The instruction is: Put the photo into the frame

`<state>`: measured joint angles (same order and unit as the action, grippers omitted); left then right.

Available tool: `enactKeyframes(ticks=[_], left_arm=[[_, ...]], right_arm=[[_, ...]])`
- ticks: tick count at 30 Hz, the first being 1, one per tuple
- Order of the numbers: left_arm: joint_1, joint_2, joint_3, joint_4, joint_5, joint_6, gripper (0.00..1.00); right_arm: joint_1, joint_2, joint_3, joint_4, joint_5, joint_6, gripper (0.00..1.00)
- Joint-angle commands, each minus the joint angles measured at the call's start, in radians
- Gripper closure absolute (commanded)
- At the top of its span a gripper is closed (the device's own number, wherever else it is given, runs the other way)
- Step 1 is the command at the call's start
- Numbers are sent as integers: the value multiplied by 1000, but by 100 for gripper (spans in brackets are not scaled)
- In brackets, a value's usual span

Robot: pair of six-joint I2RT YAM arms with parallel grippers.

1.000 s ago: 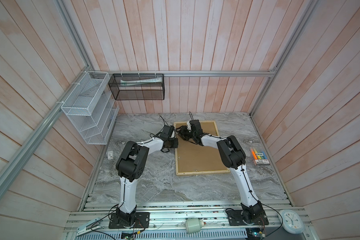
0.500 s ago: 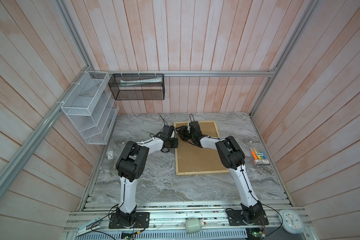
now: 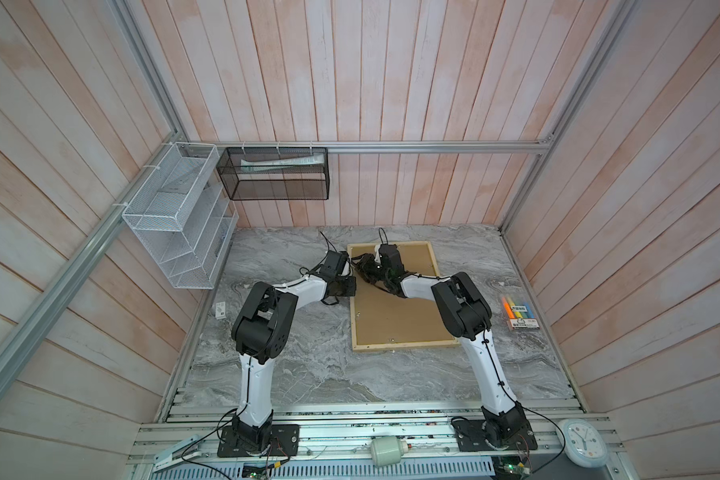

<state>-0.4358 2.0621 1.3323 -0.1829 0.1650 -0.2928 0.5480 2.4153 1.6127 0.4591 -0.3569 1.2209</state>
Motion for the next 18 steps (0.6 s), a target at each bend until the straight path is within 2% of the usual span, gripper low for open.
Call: enactKeyframes(ticks=[1,5,7,13,18], left_arm=[[-16,37,-53,-86,58,66,93],[-14,36,-55,-87,59,68,93],[-14,34,-56,-86,62,70,93],[-15,34,-55,-91,61,75,93],[-14,37,-50,-96,57,73,93]], right_arm=[[-18,-48,1,-116,12,-140,50],[-45,-35,54,-187,2,-231,51],[-64,-1,97,-202,-51,-250,51],[-89,139,337,-372,-209,-375,52],[-88,223,499,-524,-270,-462,52]])
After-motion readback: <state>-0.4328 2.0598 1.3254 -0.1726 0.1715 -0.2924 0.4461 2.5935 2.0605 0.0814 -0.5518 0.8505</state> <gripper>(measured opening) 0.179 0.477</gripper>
